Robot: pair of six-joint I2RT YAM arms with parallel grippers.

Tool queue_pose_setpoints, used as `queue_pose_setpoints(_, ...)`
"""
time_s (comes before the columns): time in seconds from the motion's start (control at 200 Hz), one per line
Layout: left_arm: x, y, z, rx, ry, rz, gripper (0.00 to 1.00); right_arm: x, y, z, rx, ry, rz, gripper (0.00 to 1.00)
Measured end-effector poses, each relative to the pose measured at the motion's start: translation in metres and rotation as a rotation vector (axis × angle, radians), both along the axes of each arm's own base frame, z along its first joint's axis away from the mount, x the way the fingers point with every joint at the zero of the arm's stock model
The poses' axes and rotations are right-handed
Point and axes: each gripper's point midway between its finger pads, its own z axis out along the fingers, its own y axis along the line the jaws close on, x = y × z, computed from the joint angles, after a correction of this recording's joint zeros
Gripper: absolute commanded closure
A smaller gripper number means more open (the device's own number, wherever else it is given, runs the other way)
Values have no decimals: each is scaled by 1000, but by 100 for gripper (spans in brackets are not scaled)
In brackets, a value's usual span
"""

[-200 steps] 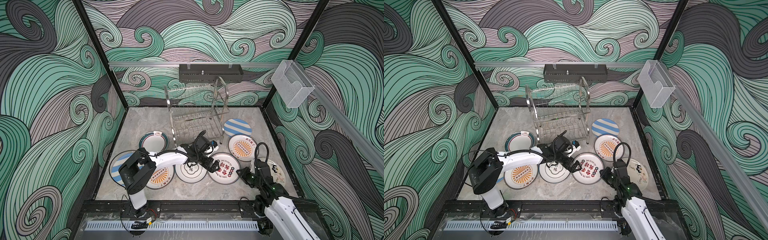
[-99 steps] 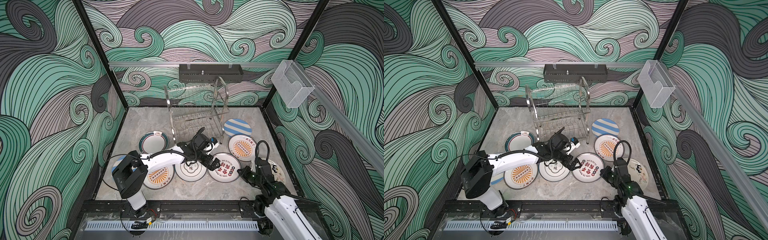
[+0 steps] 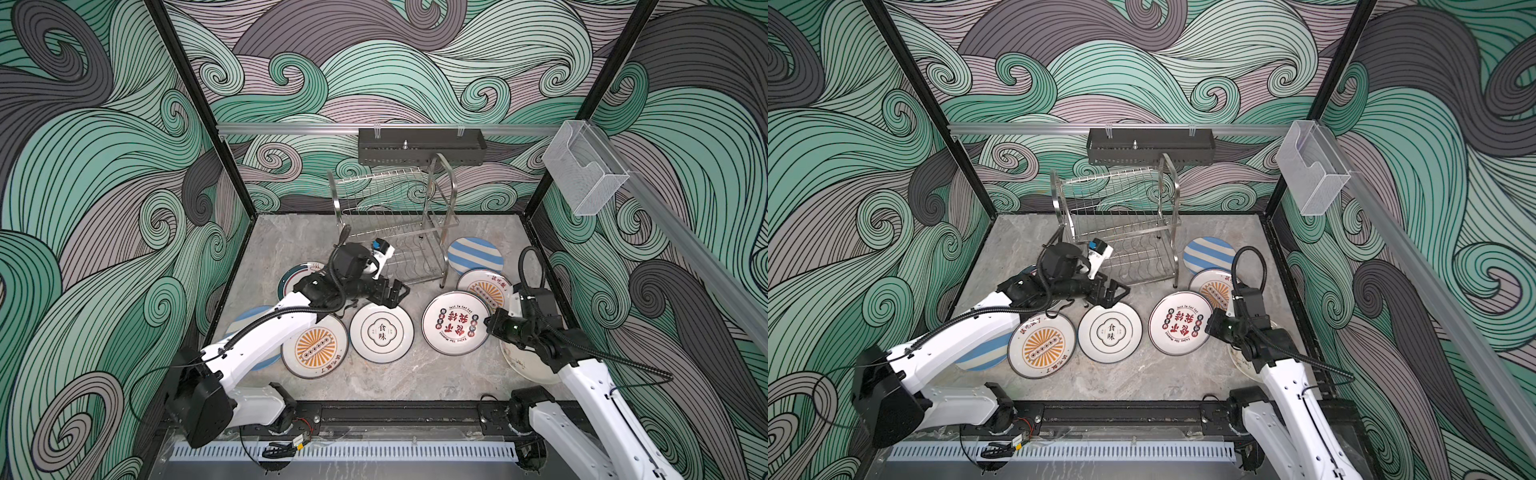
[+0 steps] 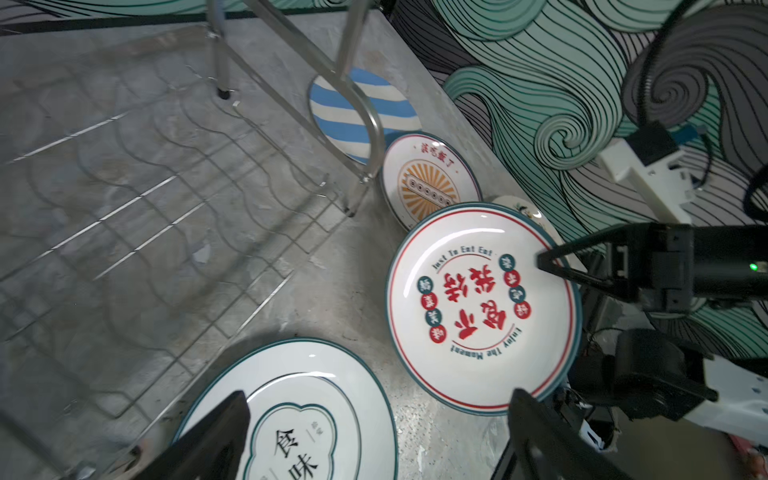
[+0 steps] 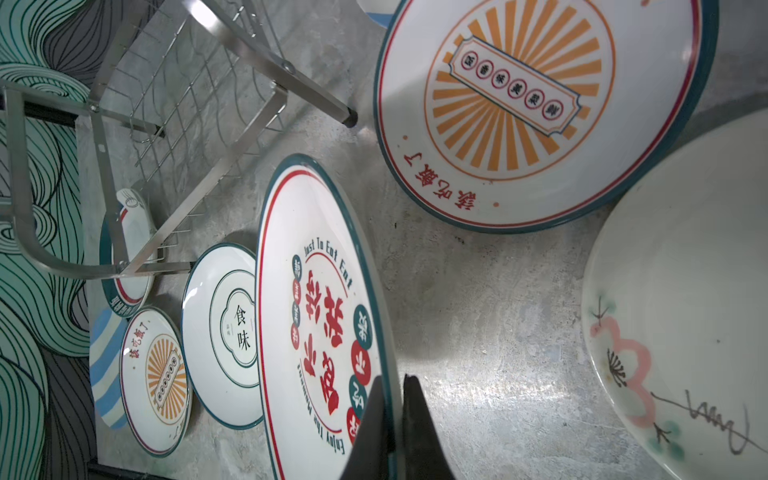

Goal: Load the plates into the dish rack
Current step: 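Grasp the red-lettered plate rim with the right gripper and lift it upright, then carry the upright plate with the right gripper up to the dish rack's top tier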

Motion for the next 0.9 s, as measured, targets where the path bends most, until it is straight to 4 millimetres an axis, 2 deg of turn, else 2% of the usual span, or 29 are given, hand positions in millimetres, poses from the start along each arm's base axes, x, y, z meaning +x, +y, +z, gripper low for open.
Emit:
queue_pose_setpoints(0.165, 5, 46, 1, 11, -24, 111, 1, 14, 11, 44, -4, -83, 97, 100)
queue_pose_setpoints(0.275, 10, 75, 16, -1, -59, 180, 1, 22, 18, 71, -3, -132, 157, 100)
queue_pose_setpoints(0.38, 14, 98, 30, -6, -99, 235, 1, 25, 22, 88, -16, -154, 204, 100)
queue_pose_setpoints(0.545, 8, 103, 32, -7, -91, 226, 2, 19, 28, 94, -13, -152, 277, 100)
queue_pose_setpoints(0.67, 2, 105, 35, -17, -93, 219, 1, 15, 41, 103, 20, -158, 340, 100)
queue_pose_setpoints(0.801, 5, 118, 36, -24, -95, 258, 1, 19, 56, 132, 45, -217, 397, 100)
queue_pose_setpoints(0.901, 12, 126, 30, -28, -69, 276, 1, 28, 63, 165, 50, -299, 419, 100)
